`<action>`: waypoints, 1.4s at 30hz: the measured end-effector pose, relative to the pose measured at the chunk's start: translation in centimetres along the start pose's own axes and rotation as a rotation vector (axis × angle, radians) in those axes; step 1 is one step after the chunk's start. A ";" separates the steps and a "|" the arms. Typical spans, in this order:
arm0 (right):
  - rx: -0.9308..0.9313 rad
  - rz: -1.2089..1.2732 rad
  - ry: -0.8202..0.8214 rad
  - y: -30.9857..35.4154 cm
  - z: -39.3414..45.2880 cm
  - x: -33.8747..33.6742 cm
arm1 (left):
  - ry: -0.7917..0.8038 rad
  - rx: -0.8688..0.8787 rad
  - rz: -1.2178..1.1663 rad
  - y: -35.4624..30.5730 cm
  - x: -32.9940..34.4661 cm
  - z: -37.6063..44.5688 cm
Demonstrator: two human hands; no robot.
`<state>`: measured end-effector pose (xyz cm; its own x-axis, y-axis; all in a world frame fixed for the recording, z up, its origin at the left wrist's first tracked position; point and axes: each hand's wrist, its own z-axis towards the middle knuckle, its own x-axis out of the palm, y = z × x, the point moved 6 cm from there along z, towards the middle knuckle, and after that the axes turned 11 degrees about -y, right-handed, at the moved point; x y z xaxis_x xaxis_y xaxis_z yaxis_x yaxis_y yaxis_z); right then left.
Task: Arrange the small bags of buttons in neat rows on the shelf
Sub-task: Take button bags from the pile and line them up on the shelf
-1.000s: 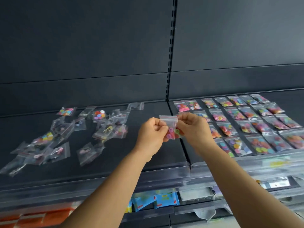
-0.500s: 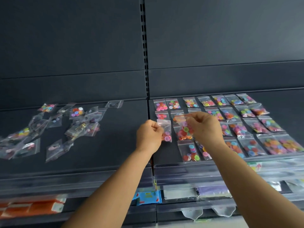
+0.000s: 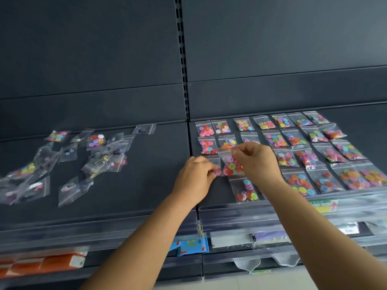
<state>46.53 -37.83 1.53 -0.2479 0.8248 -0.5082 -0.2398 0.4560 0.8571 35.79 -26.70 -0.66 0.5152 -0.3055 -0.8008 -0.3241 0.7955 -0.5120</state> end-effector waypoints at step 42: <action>-0.590 -0.690 0.232 1.6 -7.5 1.8 | 0.162 0.054 0.084 -1.8 -1.4 -4.3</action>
<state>38.70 -38.13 1.37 -0.0389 0.3192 -0.9469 -0.8253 0.5240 0.2105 32.23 -29.93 0.06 0.3518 -0.3141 -0.8818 -0.3156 0.8471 -0.4276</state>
